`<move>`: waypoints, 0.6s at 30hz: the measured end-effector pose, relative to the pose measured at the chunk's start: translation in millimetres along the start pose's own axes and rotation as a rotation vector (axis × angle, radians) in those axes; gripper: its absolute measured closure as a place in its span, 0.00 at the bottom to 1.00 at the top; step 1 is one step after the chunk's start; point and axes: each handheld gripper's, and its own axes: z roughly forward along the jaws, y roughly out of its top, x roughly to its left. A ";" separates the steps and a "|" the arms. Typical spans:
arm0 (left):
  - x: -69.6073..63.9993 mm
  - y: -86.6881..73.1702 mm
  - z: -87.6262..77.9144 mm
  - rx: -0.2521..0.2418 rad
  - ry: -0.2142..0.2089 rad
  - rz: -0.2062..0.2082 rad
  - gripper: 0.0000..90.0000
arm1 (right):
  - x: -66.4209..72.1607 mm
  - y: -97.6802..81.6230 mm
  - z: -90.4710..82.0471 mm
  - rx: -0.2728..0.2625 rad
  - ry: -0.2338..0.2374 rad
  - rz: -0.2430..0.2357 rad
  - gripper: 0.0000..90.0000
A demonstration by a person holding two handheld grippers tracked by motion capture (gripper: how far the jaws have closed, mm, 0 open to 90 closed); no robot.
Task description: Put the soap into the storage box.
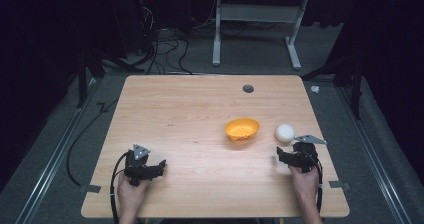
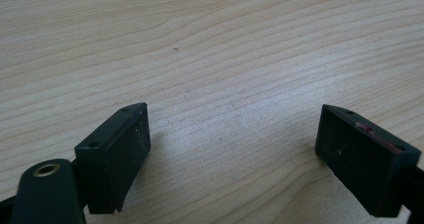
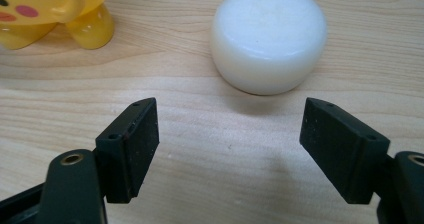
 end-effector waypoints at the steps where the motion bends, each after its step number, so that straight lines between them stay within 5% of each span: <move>1: 0.0 0.0 0.0 0.000 0.000 0.000 0.16 | 0.0 0.0 0.0 0.000 0.000 0.000 0.27; 18: 0.0 0.0 0.0 0.000 0.000 0.000 0.16 | -13.1 24.9 11.5 -0.004 -0.044 0.018 0.23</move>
